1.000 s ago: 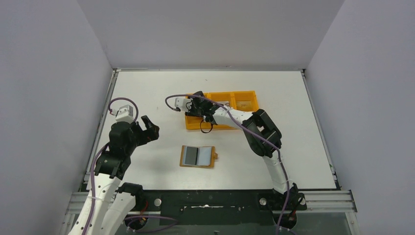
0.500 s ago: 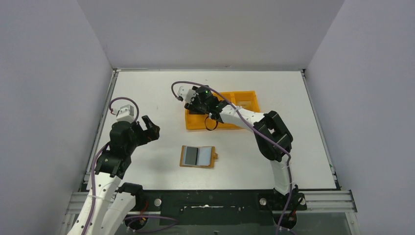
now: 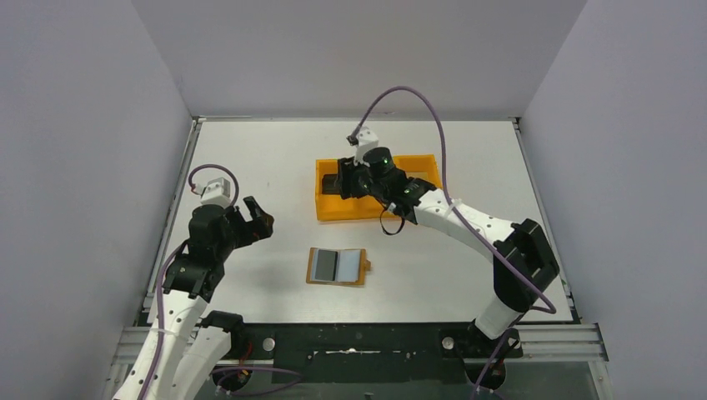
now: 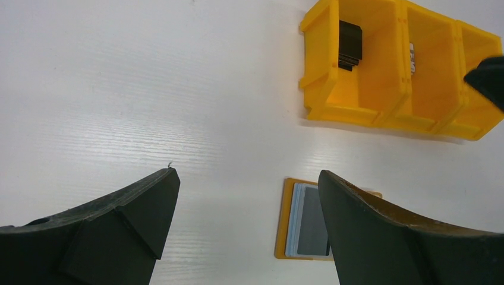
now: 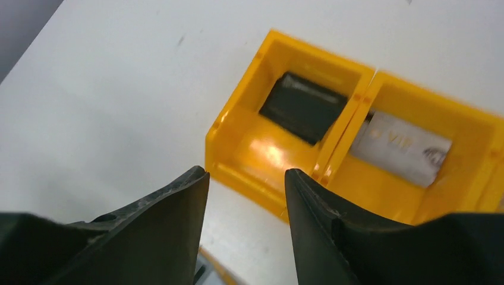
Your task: Take the credit cards out of the card holder
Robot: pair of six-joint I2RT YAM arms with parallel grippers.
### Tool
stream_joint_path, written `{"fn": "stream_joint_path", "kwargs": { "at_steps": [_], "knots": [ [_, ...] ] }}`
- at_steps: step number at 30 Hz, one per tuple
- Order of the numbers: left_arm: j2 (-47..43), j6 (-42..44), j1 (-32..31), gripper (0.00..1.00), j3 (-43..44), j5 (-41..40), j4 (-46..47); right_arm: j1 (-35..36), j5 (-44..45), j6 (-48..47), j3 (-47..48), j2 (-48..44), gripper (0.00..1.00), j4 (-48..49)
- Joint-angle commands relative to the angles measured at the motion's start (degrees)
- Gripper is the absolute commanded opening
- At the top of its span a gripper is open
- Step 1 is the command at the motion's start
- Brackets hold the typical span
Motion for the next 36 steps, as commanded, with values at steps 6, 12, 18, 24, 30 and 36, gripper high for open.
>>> {"fn": "stream_joint_path", "kwargs": {
  "at_steps": [6, 12, 18, 24, 30, 36],
  "knots": [
    [0.7, 1.2, 0.3, 0.89, 0.6, 1.2, 3.3, 9.7, 2.2, 36.6, -20.4, -8.6, 0.49, 5.7],
    [1.4, 1.0, 0.3, 0.89, 0.6, 1.7, 3.3, 17.2, 5.9, 42.2, -20.8, -5.0, 0.47, 5.5],
    [2.8, 0.5, 0.3, 0.89, 1.0, 8.6, 4.0, 18.6, 4.2, 46.5, -23.0, 0.1, 0.42, 6.0],
    [9.8, -1.6, 0.1, 0.77, 1.8, 25.5, 5.7, 18.0, 6.0, 50.2, -28.0, 0.7, 0.36, 3.3],
    [16.1, -1.5, -3.0, 0.72, 0.7, 29.2, 7.3, 17.5, 4.6, 50.9, -29.7, 1.0, 0.36, 6.0],
    [20.7, -4.4, -10.5, 0.63, -2.1, 26.3, 9.9, 16.4, 4.7, 53.2, -31.7, 0.9, 0.33, 8.1]
  ]
}}
